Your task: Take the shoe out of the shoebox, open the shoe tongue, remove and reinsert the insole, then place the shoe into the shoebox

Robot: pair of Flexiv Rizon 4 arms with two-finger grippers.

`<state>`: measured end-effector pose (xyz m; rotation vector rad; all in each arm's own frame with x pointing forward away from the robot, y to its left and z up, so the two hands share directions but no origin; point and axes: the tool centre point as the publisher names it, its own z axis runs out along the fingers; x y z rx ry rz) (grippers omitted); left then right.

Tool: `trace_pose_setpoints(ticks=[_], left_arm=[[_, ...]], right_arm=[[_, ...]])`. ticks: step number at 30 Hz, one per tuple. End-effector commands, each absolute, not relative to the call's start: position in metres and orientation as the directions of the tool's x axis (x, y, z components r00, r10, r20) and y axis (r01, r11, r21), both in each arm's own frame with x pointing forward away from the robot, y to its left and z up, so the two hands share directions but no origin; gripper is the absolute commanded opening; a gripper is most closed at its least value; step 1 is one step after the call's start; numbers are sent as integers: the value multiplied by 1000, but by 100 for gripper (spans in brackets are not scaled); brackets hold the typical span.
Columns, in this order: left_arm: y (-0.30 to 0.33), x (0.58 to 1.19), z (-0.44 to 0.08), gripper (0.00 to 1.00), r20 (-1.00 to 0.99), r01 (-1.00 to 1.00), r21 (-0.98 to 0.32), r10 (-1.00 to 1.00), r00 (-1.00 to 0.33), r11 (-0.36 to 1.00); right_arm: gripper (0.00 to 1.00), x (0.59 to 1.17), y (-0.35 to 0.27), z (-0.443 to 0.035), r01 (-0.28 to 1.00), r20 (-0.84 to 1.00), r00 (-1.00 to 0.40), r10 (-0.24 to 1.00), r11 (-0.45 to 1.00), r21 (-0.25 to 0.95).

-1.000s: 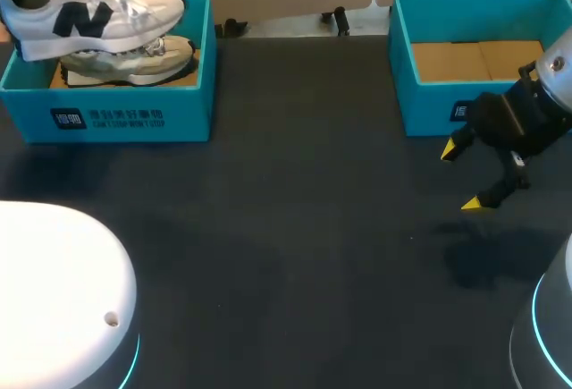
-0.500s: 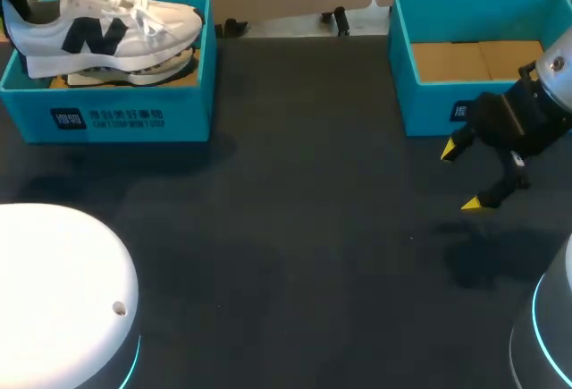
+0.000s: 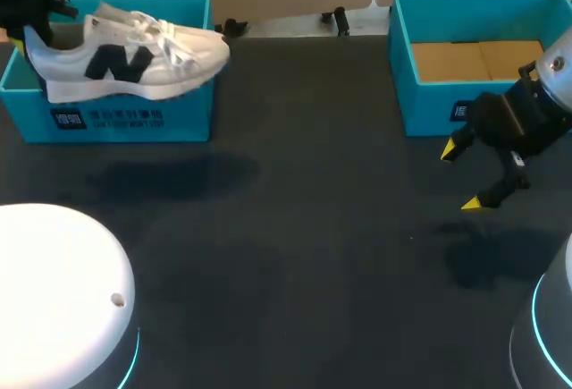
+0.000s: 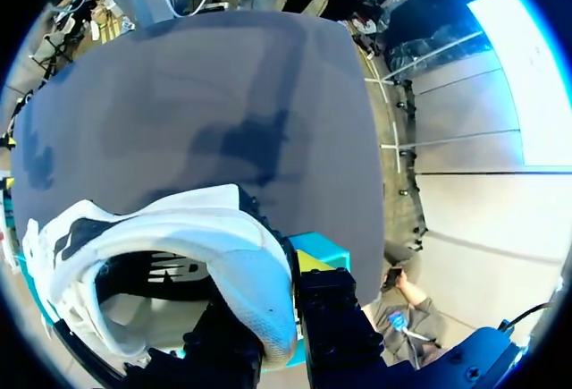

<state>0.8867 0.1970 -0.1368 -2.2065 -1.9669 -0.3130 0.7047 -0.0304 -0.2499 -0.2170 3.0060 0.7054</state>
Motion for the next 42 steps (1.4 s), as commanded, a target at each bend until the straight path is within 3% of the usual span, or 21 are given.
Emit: trace_pose_setpoints(ticks=[1, 28, 42], left_arm=[[186, 872, -135, 0, 286, 988, 51, 950, 124, -145], [91, 820, -155, 0, 295, 974, -32, 929, 224, -224], [21, 783, -166, 0, 240, 978, -13, 949, 206, -209]], right_arm=[[100, 704, -30, -251, -146, -78, -989, -124, 888, 436], [100, 704, -30, -251, -146, -78, -989, -124, 888, 436], [100, 704, -30, -251, -146, -78, -989, -124, 888, 436]])
